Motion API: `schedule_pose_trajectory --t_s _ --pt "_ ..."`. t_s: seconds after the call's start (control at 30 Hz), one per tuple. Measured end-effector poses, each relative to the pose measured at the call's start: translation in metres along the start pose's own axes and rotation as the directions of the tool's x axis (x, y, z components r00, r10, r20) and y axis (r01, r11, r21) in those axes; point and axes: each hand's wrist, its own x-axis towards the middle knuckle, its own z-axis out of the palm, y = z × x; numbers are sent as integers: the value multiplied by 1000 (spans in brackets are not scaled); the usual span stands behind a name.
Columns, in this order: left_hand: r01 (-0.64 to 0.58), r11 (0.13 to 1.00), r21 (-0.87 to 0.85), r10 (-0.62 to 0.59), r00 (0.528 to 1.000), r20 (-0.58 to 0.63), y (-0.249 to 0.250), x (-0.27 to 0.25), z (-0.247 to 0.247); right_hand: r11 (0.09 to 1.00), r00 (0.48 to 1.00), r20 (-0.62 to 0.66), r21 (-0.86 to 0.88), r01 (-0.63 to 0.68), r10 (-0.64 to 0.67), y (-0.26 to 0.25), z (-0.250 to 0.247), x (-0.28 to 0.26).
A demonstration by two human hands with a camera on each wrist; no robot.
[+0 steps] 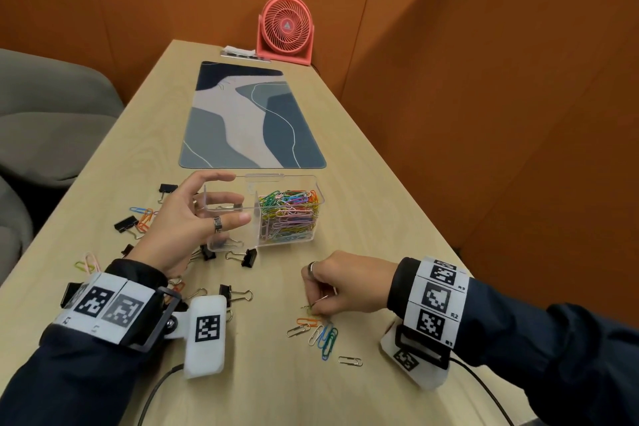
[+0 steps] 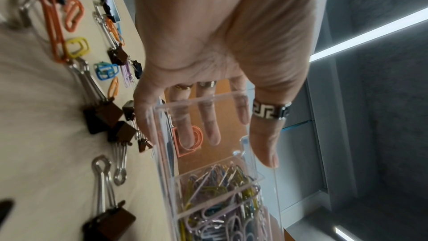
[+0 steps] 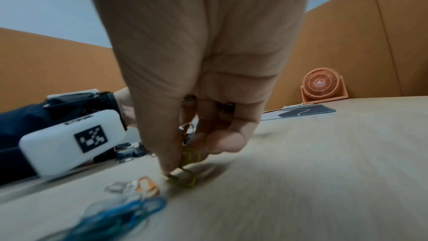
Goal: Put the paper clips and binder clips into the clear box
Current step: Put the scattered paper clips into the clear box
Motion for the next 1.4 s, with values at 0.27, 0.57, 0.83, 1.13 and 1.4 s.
schedule_pose_trajectory --t_s 0.27,0.57,0.83,1.13,1.4 --pt "4 1000 7 -4 1000 5 -1 1 -1 990 868 -496 120 73 -3 -2 -68 -3" --pt "-5 1000 -5 5 1000 8 -2 1 -2 998 775 -632 -35 -50 17 -16 -76 30" --pt "3 1000 -21 -3 1000 8 -3 3 -3 985 931 -364 149 87 -27 -6 -50 -7" --pt "9 1000 -11 -9 1000 8 -3 2 -2 999 998 49 32 -34 33 -8 10 -10" --pt "6 1000 -3 -6 1000 12 -3 3 -3 986 999 2 165 -38 38 -4 11 -4"
